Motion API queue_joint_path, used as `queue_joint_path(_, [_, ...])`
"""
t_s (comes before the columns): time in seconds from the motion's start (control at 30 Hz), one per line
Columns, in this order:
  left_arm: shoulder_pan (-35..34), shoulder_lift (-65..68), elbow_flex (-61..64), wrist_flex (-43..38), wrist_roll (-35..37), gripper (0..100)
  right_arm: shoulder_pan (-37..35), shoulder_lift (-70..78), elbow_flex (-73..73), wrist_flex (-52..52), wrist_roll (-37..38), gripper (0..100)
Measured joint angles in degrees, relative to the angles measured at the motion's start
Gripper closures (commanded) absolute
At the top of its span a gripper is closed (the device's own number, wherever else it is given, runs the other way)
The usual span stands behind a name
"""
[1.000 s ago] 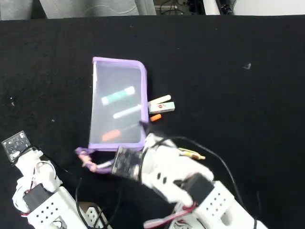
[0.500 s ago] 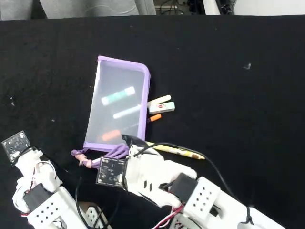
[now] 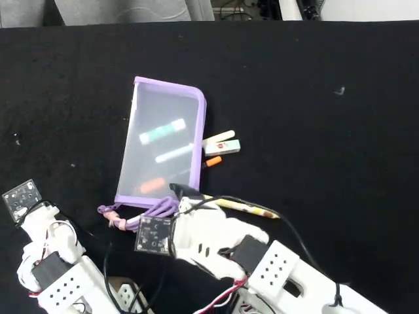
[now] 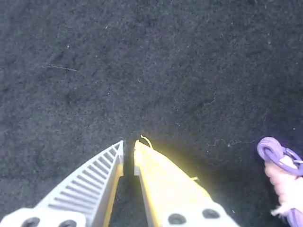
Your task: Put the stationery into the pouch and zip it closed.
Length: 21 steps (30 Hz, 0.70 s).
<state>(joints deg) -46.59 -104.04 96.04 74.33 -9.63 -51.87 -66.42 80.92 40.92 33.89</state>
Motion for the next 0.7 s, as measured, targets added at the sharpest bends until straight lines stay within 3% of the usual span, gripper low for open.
queue_joint_path(0.13, [0.0, 0.0, 0.0, 0.0, 0.0, 95, 0.0, 0.0, 0.0, -0.26, 0.0, 85.4])
queue_joint_path(0.37, [0.0, 0.0, 0.0, 0.0, 0.0, 95, 0.0, 4.13, 0.0, -1.14, 1.58, 82.0])
queue_joint_path(0.7, [0.0, 0.0, 0.0, 0.0, 0.0, 95, 0.0, 20.31, 0.0, -12.57, 3.16, 81.9])
